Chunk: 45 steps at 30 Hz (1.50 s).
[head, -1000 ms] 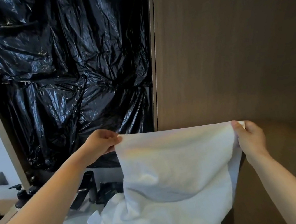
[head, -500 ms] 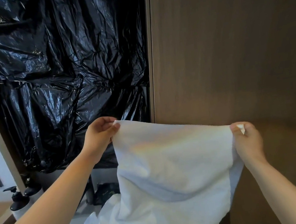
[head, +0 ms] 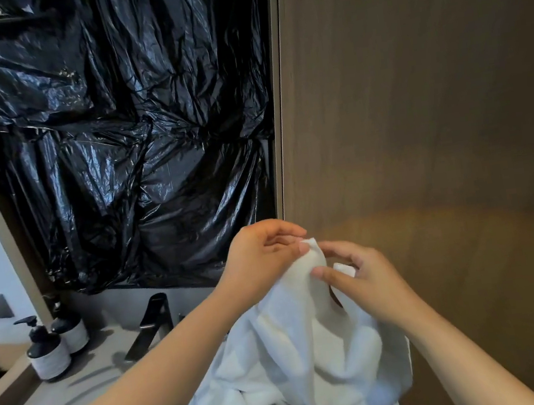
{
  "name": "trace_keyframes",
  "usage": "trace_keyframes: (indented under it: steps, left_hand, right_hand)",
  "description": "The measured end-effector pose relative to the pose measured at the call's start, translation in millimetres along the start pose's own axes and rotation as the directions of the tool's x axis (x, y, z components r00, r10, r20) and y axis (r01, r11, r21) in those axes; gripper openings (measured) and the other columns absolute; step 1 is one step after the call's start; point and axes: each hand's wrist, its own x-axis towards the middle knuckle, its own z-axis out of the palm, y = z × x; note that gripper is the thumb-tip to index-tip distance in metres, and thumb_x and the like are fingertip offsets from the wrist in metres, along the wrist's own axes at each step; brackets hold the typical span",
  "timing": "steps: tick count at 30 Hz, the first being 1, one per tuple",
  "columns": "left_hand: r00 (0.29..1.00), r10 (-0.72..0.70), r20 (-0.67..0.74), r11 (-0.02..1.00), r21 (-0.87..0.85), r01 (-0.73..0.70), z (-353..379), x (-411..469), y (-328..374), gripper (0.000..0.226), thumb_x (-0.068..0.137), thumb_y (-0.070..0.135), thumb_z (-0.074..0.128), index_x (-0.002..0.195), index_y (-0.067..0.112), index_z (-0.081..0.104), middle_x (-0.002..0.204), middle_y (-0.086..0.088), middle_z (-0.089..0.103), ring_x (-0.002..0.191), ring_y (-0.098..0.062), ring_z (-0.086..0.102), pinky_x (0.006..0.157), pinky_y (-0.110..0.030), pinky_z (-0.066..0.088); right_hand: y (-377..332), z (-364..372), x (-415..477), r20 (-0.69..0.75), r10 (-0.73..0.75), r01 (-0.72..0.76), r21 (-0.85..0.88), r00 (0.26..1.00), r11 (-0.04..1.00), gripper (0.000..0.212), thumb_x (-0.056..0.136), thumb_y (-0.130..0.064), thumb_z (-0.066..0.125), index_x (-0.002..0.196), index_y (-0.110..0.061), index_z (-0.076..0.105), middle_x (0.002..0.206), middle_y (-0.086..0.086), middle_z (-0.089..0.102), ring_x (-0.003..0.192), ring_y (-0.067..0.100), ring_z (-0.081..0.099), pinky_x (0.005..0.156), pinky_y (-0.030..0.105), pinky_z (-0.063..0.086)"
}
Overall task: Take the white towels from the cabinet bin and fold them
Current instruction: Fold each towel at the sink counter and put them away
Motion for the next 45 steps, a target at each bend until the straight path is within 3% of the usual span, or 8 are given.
trace_keyframes:
  steps: [4,12,20,25,30,38,42,45]
  left_hand:
    - [0.998,-0.027,0.059,0.995,-0.096,0.033,-3,-6,-6,0.021,0.084,0.009,0.072,0.104,0.013,0.068,0.093,-0.002,0.074,0.085,-0.009,0.07,0.077,-0.02,0.056]
    - [0.892,-0.283,0.354,0.949,0.239,0.206,-38,-39,-89,0.04,0.079,0.037,0.076,0.116,0.031,0.064,0.111,0.015,0.07,0.104,0.001,0.064,0.098,-0.027,0.049]
    - [0.98,-0.173,0.096,0.942,0.306,0.137,-32,-49,-112,0.002,0.082,0.021,0.075,0.082,0.023,0.074,0.076,0.009,0.073,0.073,-0.007,0.067,0.074,-0.033,0.053]
    - [0.987,-0.156,0.021,0.947,0.289,0.144,-43,-42,-111,0.008,0.08,0.028,0.077,0.077,0.022,0.074,0.075,-0.003,0.072,0.075,-0.022,0.068,0.072,-0.041,0.054]
    - [0.99,-0.143,-0.011,0.957,0.253,0.141,-49,-35,-100,0.012,0.081,0.019,0.077,0.075,0.029,0.075,0.074,0.008,0.074,0.073,-0.009,0.069,0.071,-0.03,0.054]
    - [0.948,-0.173,0.267,0.98,0.145,0.137,-44,-19,-64,0.041,0.074,0.028,0.082,0.111,0.024,0.067,0.103,0.006,0.073,0.094,-0.006,0.069,0.087,-0.025,0.055]
    - [0.986,0.015,0.168,0.998,0.055,-0.025,-26,2,-7,0.033,0.084,0.029,0.071,0.115,0.022,0.066,0.104,0.009,0.072,0.092,0.0,0.067,0.076,-0.01,0.05]
    - [0.987,0.034,0.156,0.995,0.092,-0.049,-19,13,12,0.021,0.087,0.025,0.07,0.108,0.018,0.07,0.096,0.003,0.073,0.087,-0.008,0.069,0.077,-0.02,0.056]
  right_hand:
    - [1,-1,-2,-0.062,-0.021,0.021,0.008,0.998,1.0,0.011,0.09,-0.018,0.068,0.081,-0.023,0.067,0.079,-0.009,0.067,0.076,0.004,0.06,0.068,0.02,0.043]
    - [2,-15,-9,-0.123,0.045,-0.027,0.145,0.991,0.989,0.011,0.093,-0.02,0.063,0.089,-0.026,0.072,0.087,-0.017,0.071,0.084,-0.001,0.063,0.071,0.007,0.044]
    - [3,-28,2,-0.274,0.013,0.021,0.121,0.962,0.992,0.009,0.091,-0.016,0.066,0.087,-0.021,0.073,0.086,-0.012,0.071,0.083,0.0,0.063,0.072,0.007,0.044]
    - [0,-46,7,-0.442,0.005,0.049,0.111,0.897,0.993,0.013,0.092,-0.02,0.065,0.081,-0.024,0.07,0.077,-0.018,0.068,0.075,-0.004,0.059,0.067,0.008,0.043]
    - [-5,-58,13,-0.53,-0.021,0.076,0.083,0.848,0.994,0.015,0.095,-0.022,0.062,0.081,-0.025,0.068,0.076,-0.019,0.066,0.076,-0.002,0.059,0.068,0.009,0.044]
    - [-21,-33,16,-0.32,-0.093,0.115,0.05,0.943,0.992,0.01,0.09,-0.013,0.066,0.081,-0.015,0.07,0.075,-0.011,0.067,0.074,0.0,0.059,0.066,0.011,0.043]
    - [-28,-22,19,-0.278,-0.116,0.145,0.087,0.954,0.986,0.006,0.088,-0.012,0.068,0.083,-0.013,0.072,0.079,-0.006,0.07,0.076,0.005,0.061,0.069,0.014,0.046]
    - [-29,-21,21,-0.277,-0.121,0.153,0.094,0.953,0.984,0.004,0.087,-0.012,0.069,0.084,-0.014,0.072,0.082,-0.002,0.07,0.078,0.005,0.062,0.07,0.015,0.047]
